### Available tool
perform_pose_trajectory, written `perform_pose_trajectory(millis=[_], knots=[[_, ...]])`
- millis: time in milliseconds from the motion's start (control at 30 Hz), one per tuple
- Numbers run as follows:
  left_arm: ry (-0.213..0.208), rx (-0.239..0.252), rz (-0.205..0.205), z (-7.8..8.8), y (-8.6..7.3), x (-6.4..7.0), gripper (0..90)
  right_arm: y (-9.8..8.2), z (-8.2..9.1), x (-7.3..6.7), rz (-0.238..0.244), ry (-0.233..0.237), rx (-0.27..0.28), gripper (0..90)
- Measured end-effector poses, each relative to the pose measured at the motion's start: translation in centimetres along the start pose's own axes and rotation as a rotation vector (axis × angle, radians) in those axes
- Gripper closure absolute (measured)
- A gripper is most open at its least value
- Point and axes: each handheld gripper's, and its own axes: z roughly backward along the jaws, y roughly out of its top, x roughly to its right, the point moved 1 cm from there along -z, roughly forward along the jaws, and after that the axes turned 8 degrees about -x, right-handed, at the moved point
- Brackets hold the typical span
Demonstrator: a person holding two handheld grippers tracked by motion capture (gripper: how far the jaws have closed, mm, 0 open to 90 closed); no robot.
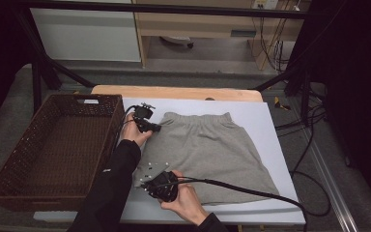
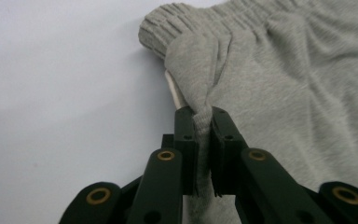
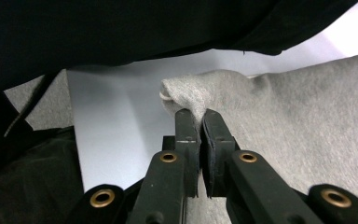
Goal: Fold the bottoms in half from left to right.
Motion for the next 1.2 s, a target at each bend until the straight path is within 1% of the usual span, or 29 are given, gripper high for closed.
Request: perform_pose_trajectory(millis=[100, 167, 267, 367, 400, 433, 467, 533, 633, 833, 900, 1133, 1200], knots=[[-0.008, -0.012, -0.023, 0.8, 0.5, 0.2, 83.0, 0.2, 0.6, 0.0, -0.006, 0.000, 0.014, 86.9], [-0.016, -0.008, -0.028, 1.2, 0.7, 0.4, 83.1, 0.4, 0.8, 0.0, -0.008, 0.002, 0.024, 86.9], [-0.012, -0.005, -0.048, 1.7, 0.9, 0.6, 83.2, 0.6, 1.2, 0.1, -0.020, 0.008, 0.044, 87.0], [-0.019, 0.006, -0.044, 2.3, 1.0, 0.4, 83.2, 0.9, 1.7, 0.1, -0.027, 0.010, 0.060, 87.0], [-0.017, 0.005, -0.046, 2.4, 1.0, 0.4, 83.3, 1.0, 1.8, 0.2, -0.023, 0.011, 0.067, 87.0], [-0.011, 0.005, -0.050, 2.6, 1.0, 0.3, 83.2, 1.1, 1.9, 0.2, -0.030, 0.014, 0.072, 87.0], [-0.011, 0.002, -0.053, 2.8, 1.0, 0.3, 83.3, 1.2, 2.1, 0.2, -0.024, 0.016, 0.078, 87.0], [-0.006, 0.005, -0.057, 3.0, 1.0, 0.2, 83.3, 1.4, 2.3, 0.3, -0.024, 0.016, 0.084, 87.0], [-0.010, 0.010, -0.062, 3.3, 1.1, 0.1, 83.3, 1.7, 2.6, 0.3, -0.022, 0.014, 0.091, 87.0], [-0.005, 0.016, -0.059, 4.1, 1.1, -0.2, 83.3, 2.5, 3.0, 0.1, -0.018, 0.022, 0.105, 87.0], [-0.010, 0.025, -0.050, 4.4, 1.1, -0.4, 83.3, 2.8, 3.1, 0.0, -0.018, 0.024, 0.111, 87.0], [-0.016, 0.037, -0.044, 5.1, 0.8, -1.0, 83.3, 3.7, 3.5, -0.3, -0.012, 0.023, 0.122, 87.0], [-0.020, 0.050, -0.043, 5.3, 0.8, -1.0, 83.3, 3.9, 3.5, -0.3, -0.015, 0.026, 0.124, 87.0]])
